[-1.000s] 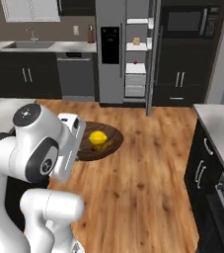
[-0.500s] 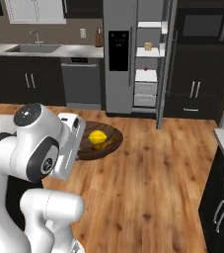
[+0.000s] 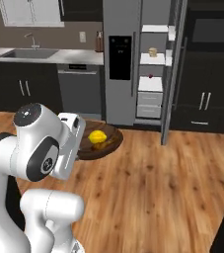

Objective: Pick the chicken drumstick and lemon from their plates and place them in the bowl. Then put the bowl in the fridge.

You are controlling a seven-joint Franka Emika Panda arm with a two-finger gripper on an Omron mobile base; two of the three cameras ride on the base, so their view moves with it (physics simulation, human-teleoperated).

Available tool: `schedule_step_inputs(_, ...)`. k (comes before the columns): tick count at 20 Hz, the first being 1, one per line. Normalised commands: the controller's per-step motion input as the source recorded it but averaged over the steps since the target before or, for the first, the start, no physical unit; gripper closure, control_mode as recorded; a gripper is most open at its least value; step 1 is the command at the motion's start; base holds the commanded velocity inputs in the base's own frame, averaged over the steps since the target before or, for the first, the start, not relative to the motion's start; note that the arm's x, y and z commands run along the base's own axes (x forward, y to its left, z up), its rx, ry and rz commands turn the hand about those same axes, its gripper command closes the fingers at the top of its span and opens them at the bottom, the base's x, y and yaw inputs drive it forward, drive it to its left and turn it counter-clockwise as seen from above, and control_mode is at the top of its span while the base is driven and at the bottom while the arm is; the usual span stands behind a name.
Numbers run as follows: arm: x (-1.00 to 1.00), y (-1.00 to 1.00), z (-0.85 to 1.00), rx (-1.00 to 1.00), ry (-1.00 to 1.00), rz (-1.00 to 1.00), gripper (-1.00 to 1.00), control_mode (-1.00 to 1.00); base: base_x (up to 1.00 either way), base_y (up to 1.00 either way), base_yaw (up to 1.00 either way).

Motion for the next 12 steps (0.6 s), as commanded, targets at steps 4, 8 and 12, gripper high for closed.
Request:
schedule_step_inputs(4,0.0,0.0,0.0,0.0,0.0,0.0,1.0,1.0,0.94,-0.05,0.04)
schedule_step_inputs(8,0.0,0.0,0.0,0.0,0.0,0.0,1.0,1.0,0.94,-0.06,0.04)
schedule_step_inputs(12,0.0,0.0,0.0,0.0,0.0,0.0,1.0,1.0,0.94,-0.06,0.04)
